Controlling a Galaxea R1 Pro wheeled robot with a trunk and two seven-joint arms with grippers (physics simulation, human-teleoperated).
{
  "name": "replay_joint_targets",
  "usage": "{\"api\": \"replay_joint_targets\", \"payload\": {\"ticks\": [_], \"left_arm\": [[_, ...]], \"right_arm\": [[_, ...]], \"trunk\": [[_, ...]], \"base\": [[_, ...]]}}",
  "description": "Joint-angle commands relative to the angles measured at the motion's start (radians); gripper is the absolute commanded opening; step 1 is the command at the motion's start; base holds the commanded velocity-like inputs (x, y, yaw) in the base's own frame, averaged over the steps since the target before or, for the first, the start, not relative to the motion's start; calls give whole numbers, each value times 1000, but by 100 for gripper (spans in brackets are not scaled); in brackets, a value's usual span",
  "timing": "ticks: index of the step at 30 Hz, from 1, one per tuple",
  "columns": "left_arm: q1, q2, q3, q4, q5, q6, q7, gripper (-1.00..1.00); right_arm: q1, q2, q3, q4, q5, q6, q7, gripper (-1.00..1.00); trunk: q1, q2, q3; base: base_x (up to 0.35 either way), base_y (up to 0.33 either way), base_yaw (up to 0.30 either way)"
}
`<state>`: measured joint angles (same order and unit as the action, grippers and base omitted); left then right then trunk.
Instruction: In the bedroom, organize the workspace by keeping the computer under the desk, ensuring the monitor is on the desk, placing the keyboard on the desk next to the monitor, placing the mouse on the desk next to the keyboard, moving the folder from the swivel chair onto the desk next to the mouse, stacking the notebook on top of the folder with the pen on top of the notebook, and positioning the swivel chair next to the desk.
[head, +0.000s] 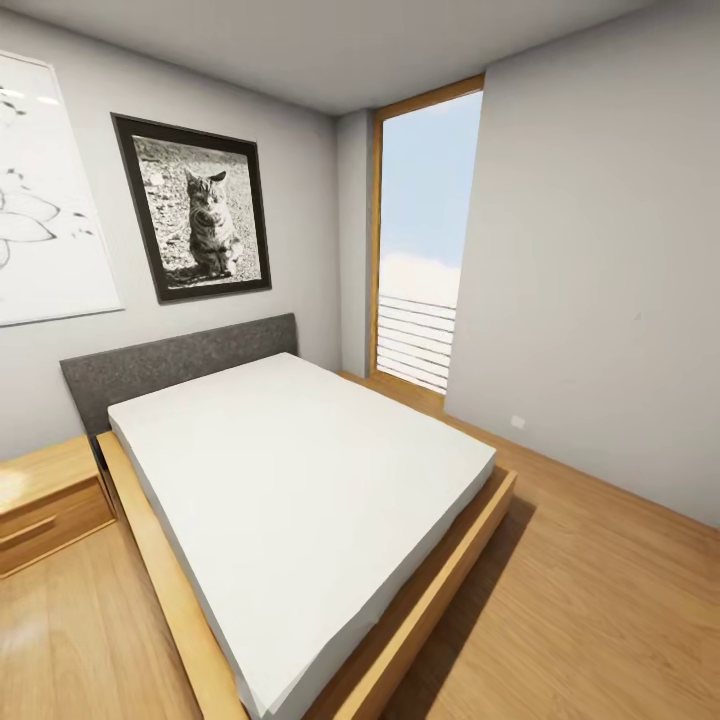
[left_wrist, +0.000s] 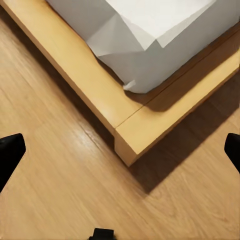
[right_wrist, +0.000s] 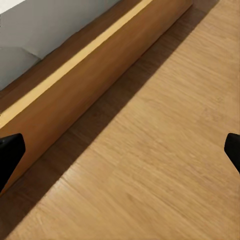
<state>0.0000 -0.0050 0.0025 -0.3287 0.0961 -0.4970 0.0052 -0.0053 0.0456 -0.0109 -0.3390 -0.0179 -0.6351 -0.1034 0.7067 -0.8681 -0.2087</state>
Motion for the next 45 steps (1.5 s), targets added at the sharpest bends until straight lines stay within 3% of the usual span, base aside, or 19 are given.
{"api": "replay_joint_targets", "payload": {"ticks": [1, 6, 13, 18, 35, 39, 45], "left_arm": [[0, 3, -1, -1, 7, -4, -1, 100], [0, 17, 4, 3, 12, -10, -1, 100], [0, 18, 0, 50, 12, -12, -2, 100], [0, 37, 1, 66, 13, -12, -1, 100], [0, 42, 1, 68, 13, -12, -1, 100], [0, 42, 1, 68, 13, -12, -1, 100], [0, 42, 1, 68, 13, -11, -1, 100]], "right_arm": [[-1, 0, -1, 1, -2, -4, -1, 100], [0, 0, 0, 3, -1, -8, -2, 100], [0, 0, 0, 7, 0, -8, -2, 100], [-1, 0, 2, 35, 3, -9, -2, 100], [-1, 0, 6, 37, 7, -13, -2, 100], [-1, 0, 8, 39, 70, -14, -3, 100], [-1, 0, 9, 40, 95, -14, -3, 100]], "trunk": [[0, -1, -1], [0, -1, -1], [0, -1, -2], [0, -1, -4], [0, -1, -14], [0, -1, -15], [0, -1, -18]], "base": [[0, 0, 52], [0, 0, 185], [0, 0, 264], [0, 0, 277], [0, 0, 274], [0, 0, 274], [0, 0, 274]]}}
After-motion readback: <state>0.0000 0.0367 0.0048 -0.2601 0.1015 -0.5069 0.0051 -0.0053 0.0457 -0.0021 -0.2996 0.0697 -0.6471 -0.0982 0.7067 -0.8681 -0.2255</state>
